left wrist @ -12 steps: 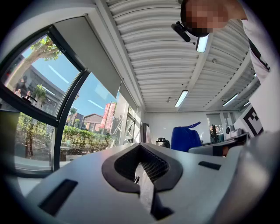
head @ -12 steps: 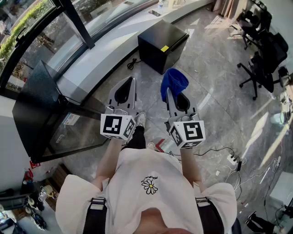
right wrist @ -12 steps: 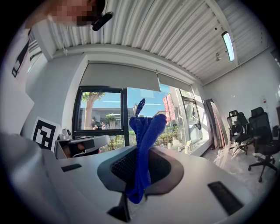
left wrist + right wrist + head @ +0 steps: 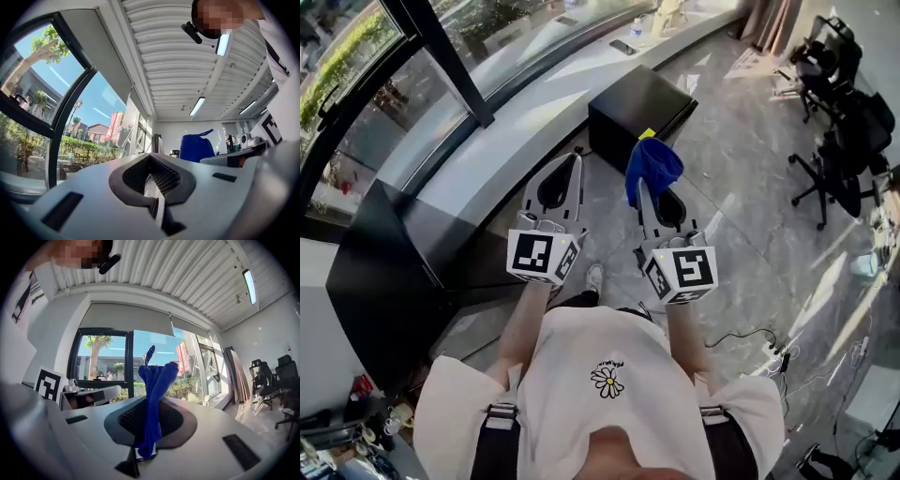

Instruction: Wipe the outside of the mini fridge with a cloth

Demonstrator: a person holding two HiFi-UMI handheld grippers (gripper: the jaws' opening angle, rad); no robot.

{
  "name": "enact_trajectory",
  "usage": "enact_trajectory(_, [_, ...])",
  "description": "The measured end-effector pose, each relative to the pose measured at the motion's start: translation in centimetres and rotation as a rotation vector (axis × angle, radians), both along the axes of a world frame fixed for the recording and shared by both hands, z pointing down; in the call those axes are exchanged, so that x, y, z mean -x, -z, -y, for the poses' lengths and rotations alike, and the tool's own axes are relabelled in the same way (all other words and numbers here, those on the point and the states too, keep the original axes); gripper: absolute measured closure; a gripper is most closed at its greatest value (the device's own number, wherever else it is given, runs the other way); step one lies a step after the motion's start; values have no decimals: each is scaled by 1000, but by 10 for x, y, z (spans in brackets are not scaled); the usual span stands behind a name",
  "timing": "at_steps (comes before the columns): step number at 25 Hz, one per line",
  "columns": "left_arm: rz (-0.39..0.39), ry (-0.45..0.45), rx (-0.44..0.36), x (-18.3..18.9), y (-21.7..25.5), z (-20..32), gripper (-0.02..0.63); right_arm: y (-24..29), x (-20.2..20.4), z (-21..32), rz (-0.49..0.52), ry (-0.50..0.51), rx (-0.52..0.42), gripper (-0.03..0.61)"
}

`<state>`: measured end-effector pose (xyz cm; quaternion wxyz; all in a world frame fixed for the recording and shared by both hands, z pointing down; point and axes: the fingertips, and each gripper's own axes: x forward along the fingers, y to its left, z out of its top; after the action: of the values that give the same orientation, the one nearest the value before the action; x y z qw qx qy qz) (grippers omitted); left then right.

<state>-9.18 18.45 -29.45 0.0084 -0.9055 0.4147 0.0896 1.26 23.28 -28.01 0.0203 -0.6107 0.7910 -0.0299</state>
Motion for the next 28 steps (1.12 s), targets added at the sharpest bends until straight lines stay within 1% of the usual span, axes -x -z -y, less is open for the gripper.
enact_trajectory(3, [-20,16,25,11,-6,35,609,-5,10,29,0,6,14,517])
enact_trajectory(6, [-38,39,58,23,-15,63,609,-13,19,48,5,10,30,517])
enact_trajectory(10, [-40,56,80,26,-21,85,609,-23,12,65,12,-15,65,517])
enact_trajectory(15, [-30,40,108,13,-32,99,609,-31,-8,78,20,-52,93,517])
enact_trajectory(18, [-23,14,126,3,-38,111,609,-35,-19,88,32,-79,112,517])
enact_trajectory(23, [-11,-8,111,-25,-30,131,609,-28,-49,111,42,-113,102,517])
enact_trajectory(28, [4,16,86,-50,-22,151,609,-20,-74,147,37,-88,67,517])
